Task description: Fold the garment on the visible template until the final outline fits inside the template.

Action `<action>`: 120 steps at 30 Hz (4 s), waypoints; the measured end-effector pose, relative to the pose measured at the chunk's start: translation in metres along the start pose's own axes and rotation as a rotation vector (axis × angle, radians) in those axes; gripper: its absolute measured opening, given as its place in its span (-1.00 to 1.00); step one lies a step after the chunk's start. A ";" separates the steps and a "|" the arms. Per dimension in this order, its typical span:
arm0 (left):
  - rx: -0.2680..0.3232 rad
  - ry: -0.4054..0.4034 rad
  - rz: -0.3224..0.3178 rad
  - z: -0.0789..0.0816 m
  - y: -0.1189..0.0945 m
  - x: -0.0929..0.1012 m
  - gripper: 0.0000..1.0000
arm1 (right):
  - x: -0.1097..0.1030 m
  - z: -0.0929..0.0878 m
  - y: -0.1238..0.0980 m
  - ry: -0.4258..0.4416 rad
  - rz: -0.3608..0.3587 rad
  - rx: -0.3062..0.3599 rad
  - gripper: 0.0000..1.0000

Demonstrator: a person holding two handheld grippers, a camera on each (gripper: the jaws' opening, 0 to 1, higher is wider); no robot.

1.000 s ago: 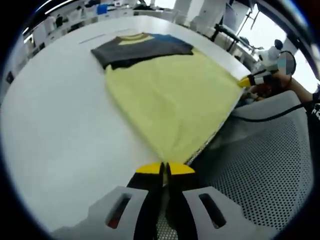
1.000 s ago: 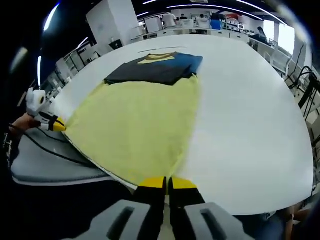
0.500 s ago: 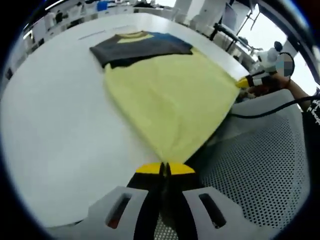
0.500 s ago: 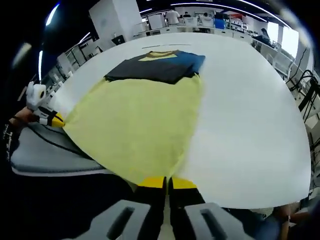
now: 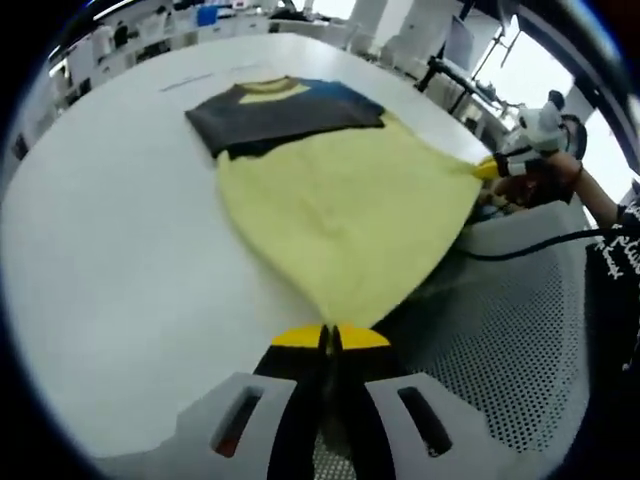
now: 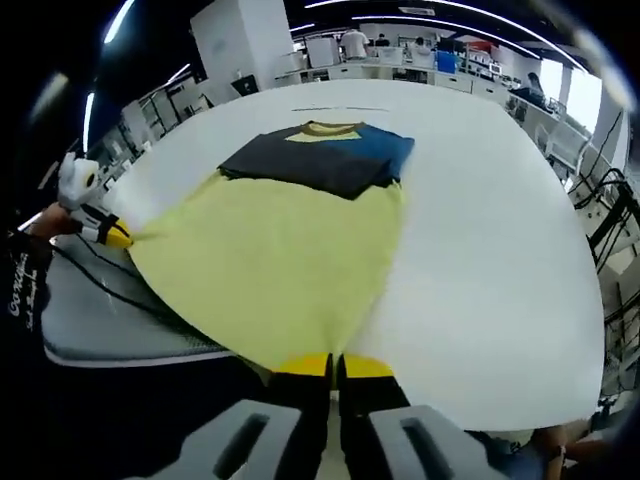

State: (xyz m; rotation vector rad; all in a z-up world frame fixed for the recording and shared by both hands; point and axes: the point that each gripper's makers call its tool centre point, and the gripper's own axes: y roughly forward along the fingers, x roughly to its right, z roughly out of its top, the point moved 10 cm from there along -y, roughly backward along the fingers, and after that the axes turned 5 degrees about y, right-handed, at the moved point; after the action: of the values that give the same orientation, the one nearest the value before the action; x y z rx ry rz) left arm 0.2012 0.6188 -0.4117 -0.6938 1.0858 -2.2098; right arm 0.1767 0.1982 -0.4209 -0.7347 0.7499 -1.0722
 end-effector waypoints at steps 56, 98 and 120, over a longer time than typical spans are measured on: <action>0.324 -0.014 0.192 0.116 -0.044 -0.057 -1.00 | 0.013 0.141 -0.021 -0.196 -0.062 0.248 -1.00; 0.531 0.002 0.380 0.216 -0.020 -0.132 -1.00 | 0.056 0.252 0.028 -0.203 -0.163 0.436 -1.00; 0.548 -0.143 0.433 0.237 0.038 -0.186 -1.00 | 0.082 0.281 0.106 -0.124 -0.187 0.432 -1.00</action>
State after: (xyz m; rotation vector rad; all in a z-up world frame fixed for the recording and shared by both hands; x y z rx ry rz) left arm 0.4989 0.6037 -0.3523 -0.3280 0.4602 -1.9120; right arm 0.4840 0.1972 -0.3687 -0.4997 0.3286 -1.2923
